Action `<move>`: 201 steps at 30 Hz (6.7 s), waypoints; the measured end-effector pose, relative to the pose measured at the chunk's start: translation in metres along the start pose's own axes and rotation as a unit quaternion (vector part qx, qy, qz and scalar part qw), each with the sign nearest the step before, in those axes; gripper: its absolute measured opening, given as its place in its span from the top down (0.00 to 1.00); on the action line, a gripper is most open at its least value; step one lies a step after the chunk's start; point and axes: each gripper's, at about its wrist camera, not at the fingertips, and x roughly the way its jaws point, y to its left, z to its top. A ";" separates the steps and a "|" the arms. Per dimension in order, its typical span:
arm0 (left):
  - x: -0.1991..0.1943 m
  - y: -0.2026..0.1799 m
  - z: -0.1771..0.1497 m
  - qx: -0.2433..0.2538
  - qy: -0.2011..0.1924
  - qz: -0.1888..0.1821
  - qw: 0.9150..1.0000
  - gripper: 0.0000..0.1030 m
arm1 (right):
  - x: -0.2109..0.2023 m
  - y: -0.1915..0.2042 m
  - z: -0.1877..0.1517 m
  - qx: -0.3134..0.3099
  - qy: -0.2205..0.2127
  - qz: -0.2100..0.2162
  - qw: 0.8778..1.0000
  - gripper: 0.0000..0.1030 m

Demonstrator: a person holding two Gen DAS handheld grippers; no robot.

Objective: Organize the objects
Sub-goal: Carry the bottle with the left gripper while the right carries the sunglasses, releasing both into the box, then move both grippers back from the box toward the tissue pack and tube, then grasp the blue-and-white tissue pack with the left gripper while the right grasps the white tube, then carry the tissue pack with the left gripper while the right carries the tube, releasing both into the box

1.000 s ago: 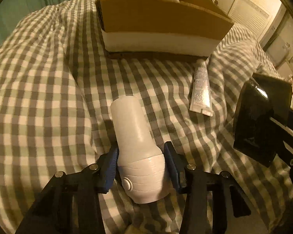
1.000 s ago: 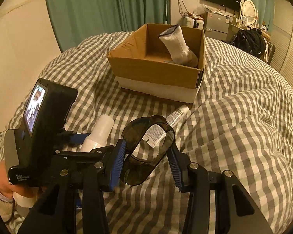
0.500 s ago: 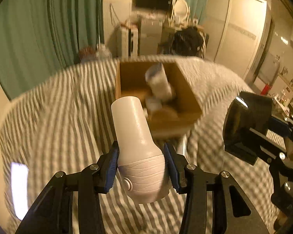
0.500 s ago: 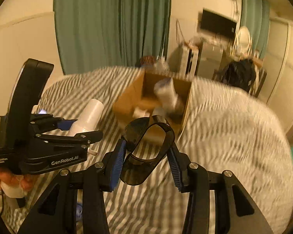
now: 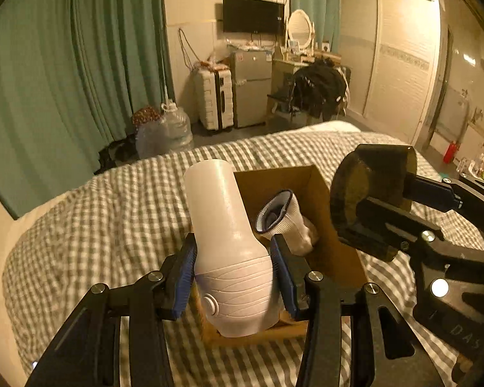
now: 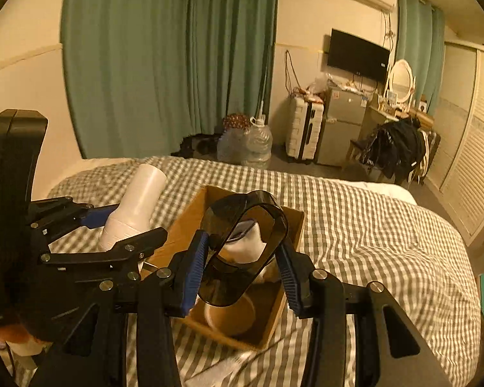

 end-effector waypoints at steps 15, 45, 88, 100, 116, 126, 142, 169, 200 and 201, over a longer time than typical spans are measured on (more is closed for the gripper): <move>0.107 -0.009 -0.024 0.034 0.067 -0.001 0.997 0.55 | 0.115 -0.031 -0.030 -0.002 0.079 0.022 0.997 0.59; -0.211 -0.004 -0.020 0.022 -0.079 0.060 0.995 0.05 | -0.207 0.010 0.024 -0.003 -0.076 -0.032 0.997 0.29; -0.112 -0.031 -0.289 0.015 0.141 -0.004 0.990 0.20 | -0.111 0.056 -0.212 0.034 0.119 -0.019 0.992 0.27; -0.073 0.006 -0.190 -0.002 0.052 0.046 0.998 0.20 | -0.046 0.043 -0.184 0.074 0.115 -0.040 0.990 0.27; 0.004 0.037 -0.172 -0.027 0.069 0.062 0.995 0.20 | 0.107 0.042 -0.194 0.077 0.218 -0.058 0.971 0.44; -0.033 0.038 -0.183 -0.057 0.061 0.068 0.994 0.20 | 0.081 0.051 -0.198 0.082 0.210 -0.037 0.974 0.80; -0.143 0.019 -0.159 -0.043 -0.009 0.040 0.998 0.20 | -0.089 0.089 -0.146 0.058 0.060 -0.019 0.996 0.81; -0.070 0.014 0.014 -0.041 -0.089 0.014 0.995 0.20 | -0.060 0.020 0.031 0.039 -0.055 0.007 0.998 0.81; 0.070 -0.016 -0.049 0.018 -0.006 -0.012 1.000 0.19 | 0.117 -0.031 -0.041 0.130 0.057 0.018 0.990 0.79; 0.070 -0.017 -0.047 0.017 -0.006 -0.015 1.000 0.19 | 0.116 -0.030 -0.042 0.131 0.054 0.018 0.990 0.79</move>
